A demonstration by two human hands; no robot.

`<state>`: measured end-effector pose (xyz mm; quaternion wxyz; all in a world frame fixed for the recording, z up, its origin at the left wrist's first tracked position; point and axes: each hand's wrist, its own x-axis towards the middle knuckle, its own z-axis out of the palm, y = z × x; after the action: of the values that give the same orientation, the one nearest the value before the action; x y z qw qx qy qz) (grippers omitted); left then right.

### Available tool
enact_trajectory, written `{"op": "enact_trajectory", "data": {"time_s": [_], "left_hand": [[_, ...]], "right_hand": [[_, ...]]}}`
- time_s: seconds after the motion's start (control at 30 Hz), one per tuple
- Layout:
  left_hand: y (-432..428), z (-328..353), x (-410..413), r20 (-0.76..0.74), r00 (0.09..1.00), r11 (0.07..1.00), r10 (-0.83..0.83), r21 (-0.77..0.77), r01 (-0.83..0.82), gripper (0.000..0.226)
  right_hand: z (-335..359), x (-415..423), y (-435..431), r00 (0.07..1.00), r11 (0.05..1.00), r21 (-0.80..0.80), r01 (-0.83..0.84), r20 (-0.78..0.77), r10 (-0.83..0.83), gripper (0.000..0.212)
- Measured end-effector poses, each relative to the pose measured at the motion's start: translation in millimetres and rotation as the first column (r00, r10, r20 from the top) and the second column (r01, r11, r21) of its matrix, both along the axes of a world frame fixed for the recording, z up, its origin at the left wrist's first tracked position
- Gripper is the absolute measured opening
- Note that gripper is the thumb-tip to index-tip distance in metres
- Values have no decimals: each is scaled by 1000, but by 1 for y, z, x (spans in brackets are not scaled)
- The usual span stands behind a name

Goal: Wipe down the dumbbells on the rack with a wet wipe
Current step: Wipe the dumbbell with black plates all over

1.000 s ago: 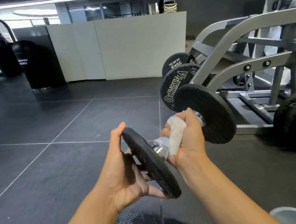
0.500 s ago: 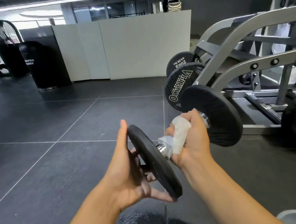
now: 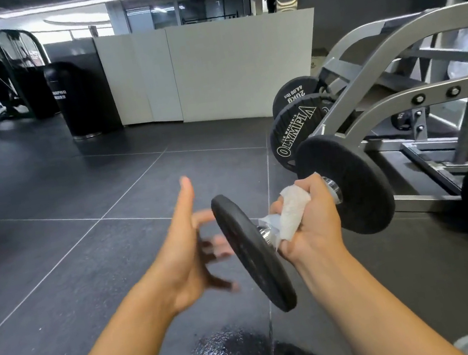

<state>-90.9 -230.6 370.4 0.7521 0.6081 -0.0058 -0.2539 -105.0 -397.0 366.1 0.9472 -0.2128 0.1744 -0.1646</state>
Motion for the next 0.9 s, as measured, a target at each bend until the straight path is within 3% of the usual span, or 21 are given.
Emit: {"op": "enact_trajectory", "data": {"time_s": [0.07, 0.17, 0.2, 0.23, 0.27, 0.3, 0.33, 0.37, 0.4, 0.43, 0.47, 0.5, 0.53, 0.57, 0.6, 0.67, 0.77, 0.8, 0.83, 0.87, 0.9], "left_hand": [[-7, -3, -7, -251, 957, 984, -147, -138, 115, 97], [-19, 1, -21, -259, 962, 982, -88, -187, 39, 79], [-19, 0, -22, -179, 982, 982, -59, -189, 25, 69], [-19, 0, -24, 6, 1000, 983, 2, -186, -1, 58], [-16, -3, -25, 325, 944, 987, 67, -160, -15, 51], [-11, -5, -27, 681, 729, 997, 70, -54, -46, 62], [-4, -13, -24, 914, 404, 991, -34, 85, -107, 81], [2, -18, -19, 988, 96, 975, -121, 136, -175, 92], [4, -21, -11, 991, -40, 968, -131, 119, -220, 94], [4, -18, -8, 999, 5, 969, -44, 44, -244, 86], [5, -16, -4, 977, 188, 961, 98, -44, -273, 75], [5, -17, 0, 856, 464, 952, 228, -96, -292, 66], [3, -16, 2, 599, 754, 956, 269, -72, -284, 67], [0, -15, 3, 257, 943, 975, 211, 8, -220, 78], [-1, -17, 3, -32, 996, 996, 84, 25, -83, 91], [-4, -12, -5, -324, 932, 980, -164, -158, 117, 106], [-14, -4, -14, -331, 930, 968, -159, -238, 81, 85], [-16, -3, -15, -224, 967, 971, -121, -228, 68, 73], [-17, -4, -17, 25, 999, 979, -38, -199, 42, 60], [-15, -4, -19, 413, 909, 991, 67, -134, -12, 53], [-10, -2, -22, 781, 619, 995, 83, -34, -91, 59]], "right_hand": [[0, 0, 1, 1000, 1000, -10, 5, -4, -5, 29], [1, 1, 3, 1000, 1000, -13, -25, 3, 25, 31], [2, 2, 4, 999, 999, -13, -38, 9, 38, 31], [3, 3, 4, 999, 999, -12, -40, 14, 41, 31], [2, 5, 3, 1000, 1000, -15, -28, 13, 28, 31], [2, 7, 2, 1000, 1000, -21, -13, 4, 13, 31], [2, 7, 0, 1000, 1000, -26, -11, -4, 11, 30], [3, 8, 0, 1000, 999, -25, -20, -7, 20, 30], [3, 8, -2, 1000, 1000, -17, -20, -8, 20, 30], [1, 8, -4, 1000, 1000, -15, -11, -16, 11, 29], [0, 8, -5, 1000, 1000, -14, -2, -27, 1, 28], [-2, 6, -5, 999, 1000, -11, -1, -35, 0, 27], [-2, 5, -3, 999, 1000, -8, -10, -36, 9, 26], [-2, 4, -1, 999, 1000, -6, -19, -35, 18, 27], [-3, 3, 1, 999, 1000, -5, -26, -39, 25, 27], [-3, 3, 4, 998, 999, -16, -37, -51, 36, 27], [-3, 4, 5, 998, 999, -22, -44, -42, 43, 28], [-3, 5, 5, 998, 999, -21, -41, -39, 41, 28], [-2, 6, 3, 998, 999, -28, -38, -41, 37, 28], [-1, 8, 2, 999, 999, -39, -34, -41, 33, 28], [1, 9, 0, 999, 998, -46, -30, -40, 28, 27]]}}
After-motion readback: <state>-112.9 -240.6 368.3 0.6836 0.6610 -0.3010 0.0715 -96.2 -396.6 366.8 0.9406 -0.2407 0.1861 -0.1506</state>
